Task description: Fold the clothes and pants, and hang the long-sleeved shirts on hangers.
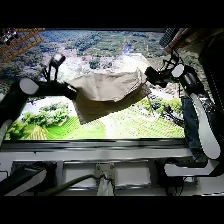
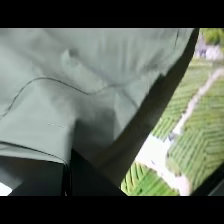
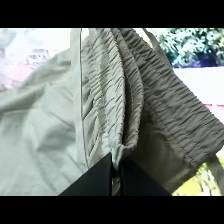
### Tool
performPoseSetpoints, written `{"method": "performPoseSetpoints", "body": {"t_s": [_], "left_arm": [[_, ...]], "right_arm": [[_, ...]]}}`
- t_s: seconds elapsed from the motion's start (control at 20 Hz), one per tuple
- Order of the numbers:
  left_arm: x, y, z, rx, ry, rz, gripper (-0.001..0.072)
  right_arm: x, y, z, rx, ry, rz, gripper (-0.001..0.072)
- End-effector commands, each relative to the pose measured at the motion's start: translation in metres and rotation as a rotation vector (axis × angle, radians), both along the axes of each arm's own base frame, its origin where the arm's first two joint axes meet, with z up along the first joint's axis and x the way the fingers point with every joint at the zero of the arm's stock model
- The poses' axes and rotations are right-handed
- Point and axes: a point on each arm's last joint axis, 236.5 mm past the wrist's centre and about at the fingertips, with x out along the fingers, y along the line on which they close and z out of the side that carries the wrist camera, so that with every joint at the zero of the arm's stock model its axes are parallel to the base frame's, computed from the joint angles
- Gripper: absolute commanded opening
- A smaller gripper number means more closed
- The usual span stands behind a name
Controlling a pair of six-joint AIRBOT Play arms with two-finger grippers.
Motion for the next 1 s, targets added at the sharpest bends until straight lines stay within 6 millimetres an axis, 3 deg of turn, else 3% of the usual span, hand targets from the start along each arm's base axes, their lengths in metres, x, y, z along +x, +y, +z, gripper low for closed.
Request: {"method": "performPoseSetpoints", "body": {"t_s": [0.0, 0.15, 0.3, 0.35, 0.4, 0.45, 0.5, 0.55, 0.65, 0.75, 0.85, 0.95], "left_arm": [[-0.04, 0.0, -0.05, 0.037, 0.107, -0.033, -0.0002], [-0.053, 0.011, -0.08, 0.09, 0.134, -0.027, -0.0002], [-0.063, 0.029, -0.101, 0.179, 0.153, -0.045, 0.0002], [-0.068, 0.033, -0.105, 0.207, 0.166, -0.062, 0.0023], [-0.072, 0.037, -0.107, 0.232, 0.177, -0.078, 0.011], [-0.076, 0.042, -0.109, 0.253, 0.192, -0.082, 0.03], [-0.077, 0.048, -0.111, 0.272, 0.21, -0.056, 0.039], [-0.077, 0.057, -0.112, 0.301, 0.221, -0.021, 0.0414], [-0.072, 0.076, -0.108, 0.347, 0.216, 0.08, 0.0413], [-0.061, 0.086, -0.092, 0.322, 0.182, 0.219, 0.0413], [-0.051, 0.077, -0.068, 0.212, 0.136, 0.32, 0.0412], [-0.044, 0.056, -0.04, 0.06, 0.095, 0.358, 0.0413]], "right_arm": [[-0.016, -0.005, -0.029, -0.055, 0.076, 0.075, 0.0031], [-0.039, -0.007, -0.059, -0.065, 0.168, 0.087, 0.0031], [-0.06, -0.007, -0.073, -0.07, 0.24, 0.113, 0.0033], [-0.067, -0.006, -0.074, -0.069, 0.266, 0.13, 0.01], [-0.076, -0.005, -0.074, -0.066, 0.295, 0.147, 0.0307], [-0.087, -0.002, -0.072, -0.062, 0.329, 0.185, 0.0433], [-0.099, 0.001, -0.067, -0.061, 0.358, 0.223, 0.0433], [-0.105, 0.001, -0.059, -0.06, 0.354, 0.23, 0.0433], [-0.096, -0.009, -0.038, -0.09, 0.244, 0.194, 0.0433], [-0.068, -0.029, -0.016, -0.121, 0.101, 0.124, 0.0433], [-0.044, -0.049, -0.007, -0.091, 0.016, 0.078, 0.0439], [-0.029, -0.051, -0.006, 0.012, -0.027, 0.154, 0.0568]]}}
